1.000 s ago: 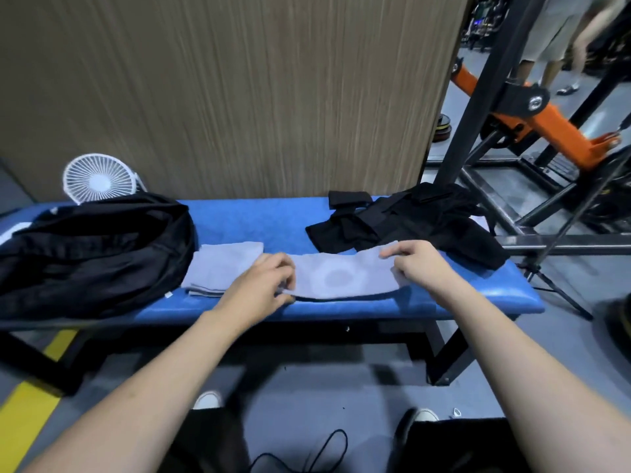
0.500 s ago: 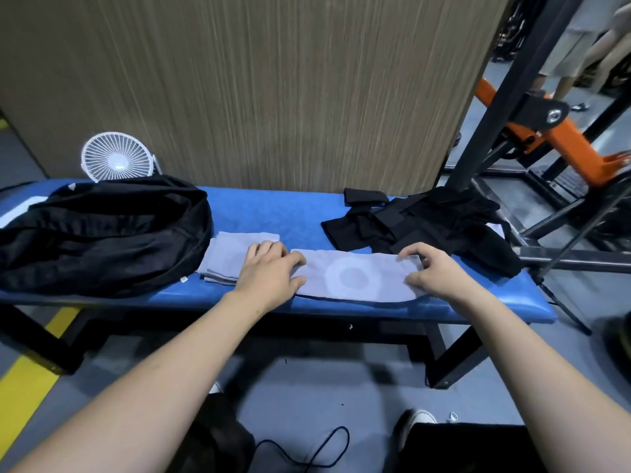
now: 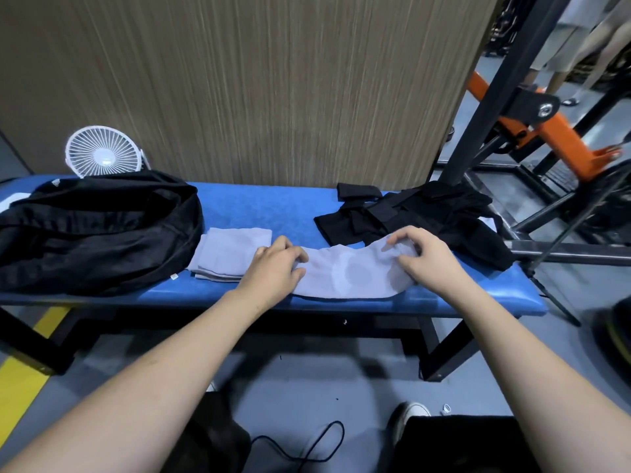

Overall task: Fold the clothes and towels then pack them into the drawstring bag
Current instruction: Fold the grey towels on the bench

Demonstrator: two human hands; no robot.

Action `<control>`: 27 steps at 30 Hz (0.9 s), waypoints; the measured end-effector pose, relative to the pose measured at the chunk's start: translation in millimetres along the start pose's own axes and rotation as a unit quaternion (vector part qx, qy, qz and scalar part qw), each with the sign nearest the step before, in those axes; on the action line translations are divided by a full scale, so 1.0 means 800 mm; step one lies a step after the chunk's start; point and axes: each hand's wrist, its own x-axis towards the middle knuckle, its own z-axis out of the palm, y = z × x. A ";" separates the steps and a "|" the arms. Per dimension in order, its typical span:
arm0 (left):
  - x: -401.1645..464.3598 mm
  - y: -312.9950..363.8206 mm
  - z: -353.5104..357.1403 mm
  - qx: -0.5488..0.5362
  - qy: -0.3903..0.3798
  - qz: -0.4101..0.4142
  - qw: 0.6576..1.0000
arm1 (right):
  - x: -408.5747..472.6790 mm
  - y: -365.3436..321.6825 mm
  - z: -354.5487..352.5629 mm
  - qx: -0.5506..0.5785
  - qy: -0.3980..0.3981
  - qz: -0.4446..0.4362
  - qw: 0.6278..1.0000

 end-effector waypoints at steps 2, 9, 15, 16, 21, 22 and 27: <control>0.002 -0.001 0.001 -0.038 0.001 -0.001 0.999 | -0.001 -0.012 0.004 0.055 0.001 -0.017 0.998; 0.002 0.004 0.001 -0.148 0.017 -0.040 0.988 | 0.002 -0.065 0.049 0.108 -0.011 -0.076 0.991; 0.004 -0.001 -0.002 -0.225 0.024 -0.079 0.971 | 0.005 -0.084 0.104 -0.001 -0.085 -0.112 0.990; 0.003 -0.001 -0.003 -0.237 0.021 -0.082 0.968 | 0.005 -0.084 0.110 -0.016 -0.100 -0.109 0.989; 0.001 -0.004 -0.004 -0.275 0.008 -0.086 0.957 | 0.001 -0.084 0.124 0.007 -0.202 -0.047 0.978; 0.001 -0.004 -0.005 -0.271 0.004 -0.087 0.959 | 0.000 -0.083 0.121 0.029 -0.219 -0.031 0.975; 0.004 0.001 -0.003 -0.226 -0.022 -0.070 0.971 | -0.004 -0.077 0.094 0.195 -0.225 0.030 0.954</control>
